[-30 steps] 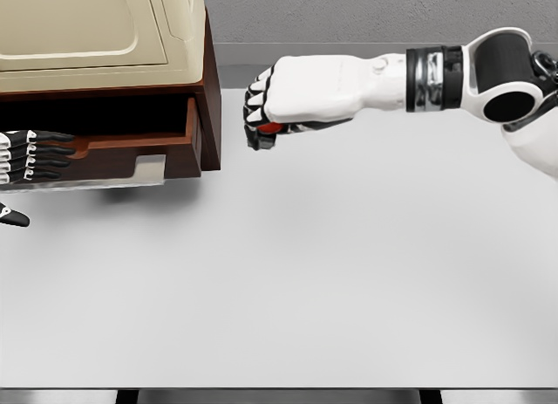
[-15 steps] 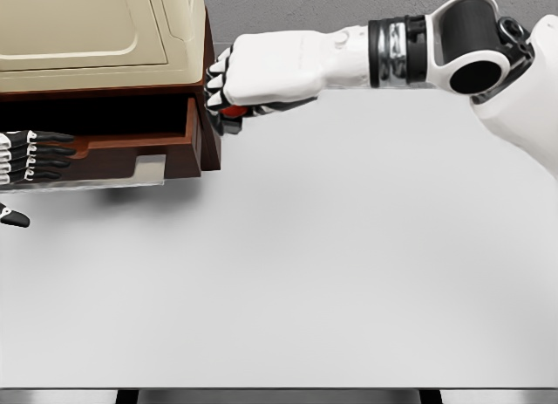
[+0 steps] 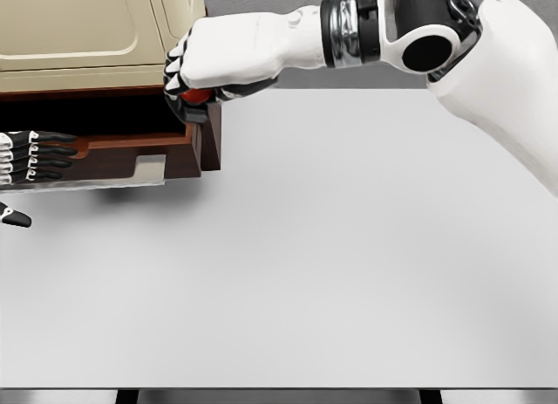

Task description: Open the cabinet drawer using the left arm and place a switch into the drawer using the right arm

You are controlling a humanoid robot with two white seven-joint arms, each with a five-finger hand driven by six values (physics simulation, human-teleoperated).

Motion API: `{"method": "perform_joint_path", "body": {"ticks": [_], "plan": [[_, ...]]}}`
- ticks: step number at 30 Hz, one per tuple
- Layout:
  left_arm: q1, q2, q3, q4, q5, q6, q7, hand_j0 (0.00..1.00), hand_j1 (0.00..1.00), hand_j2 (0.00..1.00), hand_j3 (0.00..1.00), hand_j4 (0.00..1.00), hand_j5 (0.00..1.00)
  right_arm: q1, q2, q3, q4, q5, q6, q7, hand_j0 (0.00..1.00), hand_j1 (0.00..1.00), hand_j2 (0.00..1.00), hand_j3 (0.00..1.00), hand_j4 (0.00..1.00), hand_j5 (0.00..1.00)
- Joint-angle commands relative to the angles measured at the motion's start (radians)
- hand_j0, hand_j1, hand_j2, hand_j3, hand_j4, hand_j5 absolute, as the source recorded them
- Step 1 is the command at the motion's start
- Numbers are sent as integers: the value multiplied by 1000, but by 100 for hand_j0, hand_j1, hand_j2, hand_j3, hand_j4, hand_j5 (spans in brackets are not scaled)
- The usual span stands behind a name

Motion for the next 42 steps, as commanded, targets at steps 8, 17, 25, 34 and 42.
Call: {"method": "perform_joint_path", "body": {"ticks": [8,17,25,34,42], "plan": [[0,0,2,0,6,0,0,100,100,100,100,100,100,-17,99,17,132,-3,3,-1,46,46,46,46,46,46],[-3,8,9,0,21,0,0,100,100,100,100,100,100,-31,191,43,247,22,3,-1,46,46,46,46,46,46],[-3,6,9,0,21,0,0,100,100,100,100,100,100,-43,226,43,329,48,3,-1,46,46,46,46,46,46],[-3,6,9,0,21,0,0,100,100,100,100,100,100,-41,236,34,335,46,3,-1,100,100,100,100,100,100],[-8,6,16,0,27,0,0,100,100,100,100,100,100,-29,36,29,184,17,3,-1,100,100,100,100,100,100]]}}
